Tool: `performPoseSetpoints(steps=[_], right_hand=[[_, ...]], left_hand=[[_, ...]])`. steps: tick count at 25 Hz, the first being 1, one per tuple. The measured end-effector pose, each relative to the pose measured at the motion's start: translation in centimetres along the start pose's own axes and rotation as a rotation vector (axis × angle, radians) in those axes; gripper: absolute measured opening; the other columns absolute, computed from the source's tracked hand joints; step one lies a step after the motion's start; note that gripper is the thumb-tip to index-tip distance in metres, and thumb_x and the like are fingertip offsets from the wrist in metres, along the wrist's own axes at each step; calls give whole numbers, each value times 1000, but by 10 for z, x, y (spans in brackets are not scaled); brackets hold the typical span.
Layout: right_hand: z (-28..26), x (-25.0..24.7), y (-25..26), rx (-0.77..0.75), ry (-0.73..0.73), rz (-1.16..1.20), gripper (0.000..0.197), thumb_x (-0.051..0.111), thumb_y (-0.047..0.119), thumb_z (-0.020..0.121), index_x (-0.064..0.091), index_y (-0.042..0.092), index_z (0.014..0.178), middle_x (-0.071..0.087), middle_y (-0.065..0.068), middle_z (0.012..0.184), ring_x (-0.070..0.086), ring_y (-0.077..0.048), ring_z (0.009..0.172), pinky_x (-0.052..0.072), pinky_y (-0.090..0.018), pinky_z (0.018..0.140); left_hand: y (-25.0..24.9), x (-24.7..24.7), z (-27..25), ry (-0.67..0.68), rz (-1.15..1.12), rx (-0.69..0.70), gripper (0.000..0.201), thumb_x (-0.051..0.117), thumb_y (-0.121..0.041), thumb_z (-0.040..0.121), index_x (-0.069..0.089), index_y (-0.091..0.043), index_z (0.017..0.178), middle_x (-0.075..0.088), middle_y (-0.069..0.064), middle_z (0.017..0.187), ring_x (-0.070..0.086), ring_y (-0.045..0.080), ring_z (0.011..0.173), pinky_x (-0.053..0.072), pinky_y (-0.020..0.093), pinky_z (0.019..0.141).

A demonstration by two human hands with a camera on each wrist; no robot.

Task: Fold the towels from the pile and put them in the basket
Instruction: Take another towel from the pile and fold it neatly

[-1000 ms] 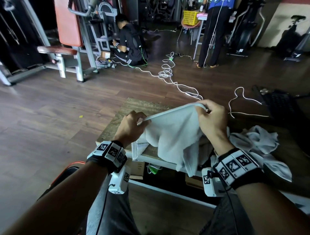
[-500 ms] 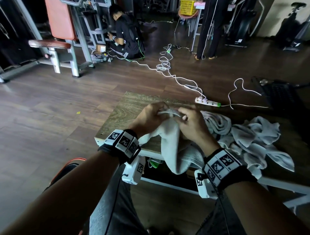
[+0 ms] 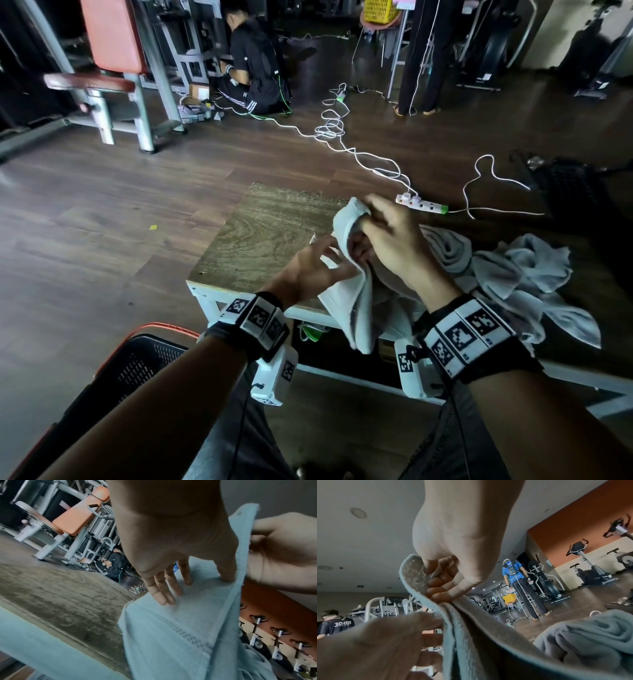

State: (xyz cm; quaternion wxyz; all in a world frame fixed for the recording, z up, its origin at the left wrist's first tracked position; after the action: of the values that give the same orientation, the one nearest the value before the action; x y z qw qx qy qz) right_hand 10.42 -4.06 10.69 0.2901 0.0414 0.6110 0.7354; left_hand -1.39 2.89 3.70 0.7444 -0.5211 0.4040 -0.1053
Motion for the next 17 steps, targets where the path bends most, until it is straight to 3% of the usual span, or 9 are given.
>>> performPoseSetpoints(steps=[3, 5, 7, 9, 11, 13, 15, 16, 17], right_hand=[[4, -6, 6, 8, -59, 22, 20, 50, 3, 97, 64, 17, 94, 63, -7, 70, 62, -16, 53, 52, -25, 52], [6, -13, 5, 57, -94, 121, 22, 49, 6, 100, 62, 23, 96, 65, -4, 73, 65, -17, 55, 56, -30, 52], [8, -22, 2, 72, -160, 176, 20, 47, 8, 101, 61, 21, 105, 66, -1, 82, 68, -13, 59, 59, -31, 53], [11, -33, -4, 72, -253, 184, 23, 46, 6, 101, 60, 21, 111, 66, 1, 90, 69, -8, 63, 60, -30, 57], [16, -40, -18, 88, -298, 164, 26, 49, 6, 100, 60, 22, 117, 69, 0, 103, 71, -11, 80, 61, -34, 68], [18, -36, -30, 115, -218, 29, 40, 55, 6, 97, 52, 21, 134, 66, 0, 123, 67, -14, 99, 59, -35, 84], [16, -22, -35, 120, -54, -205, 57, 61, 5, 93, 43, 24, 144, 61, 4, 133, 62, -6, 99, 52, -17, 81], [11, -11, -32, 106, 34, -287, 64, 63, 5, 92, 40, 30, 146, 57, 7, 136, 60, -1, 98, 48, -12, 77], [7, 2, -29, 79, 121, -318, 71, 66, 6, 89, 37, 36, 147, 54, 10, 138, 59, 0, 104, 49, -14, 80]], left_hand=[[-12, 14, -3, 137, -178, -26, 24, 76, -16, 82, 66, -15, 104, 68, -5, 91, 58, -9, 70, 43, 7, 61], [-3, 16, -9, 158, -63, -39, 10, 75, -12, 83, 65, -12, 85, 65, -5, 78, 56, -10, 62, 41, 5, 57], [16, 13, -7, 124, 154, -74, 37, 70, -14, 87, 48, -17, 56, 46, -9, 54, 43, -5, 41, 30, 9, 45], [34, 5, -3, 79, 217, -126, 50, 64, -23, 92, 36, -16, 51, 31, -8, 49, 30, 3, 37, 23, 20, 44], [40, -9, 3, -11, 165, -138, 46, 59, -28, 95, 43, -16, 55, 34, -9, 50, 29, 1, 38, 25, 23, 45], [36, -29, 9, -156, 28, -167, 38, 55, -30, 98, 53, -16, 62, 45, -11, 52, 38, -2, 39, 30, 20, 43], [20, -44, 17, -247, -44, -144, 32, 52, -28, 99, 58, -15, 70, 56, -7, 60, 49, -2, 48, 39, 19, 46], [10, -49, 22, -254, -44, -108, 30, 53, -28, 99, 59, -15, 73, 58, -5, 63, 52, 2, 54, 41, 21, 51], [1, -50, 25, -237, -59, -70, 28, 54, -27, 98, 61, -15, 74, 59, -5, 65, 52, 5, 57, 42, 23, 54]])
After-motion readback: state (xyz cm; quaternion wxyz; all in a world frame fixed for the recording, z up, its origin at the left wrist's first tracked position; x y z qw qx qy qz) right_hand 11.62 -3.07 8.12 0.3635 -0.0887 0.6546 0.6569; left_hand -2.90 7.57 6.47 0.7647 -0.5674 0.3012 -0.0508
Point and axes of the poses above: each hand's wrist, its own z-axis towards the middle knuckle, its own x-axis out of the palm, y = z × x, the point moved 6 cm from there along z, towards the middle knuckle
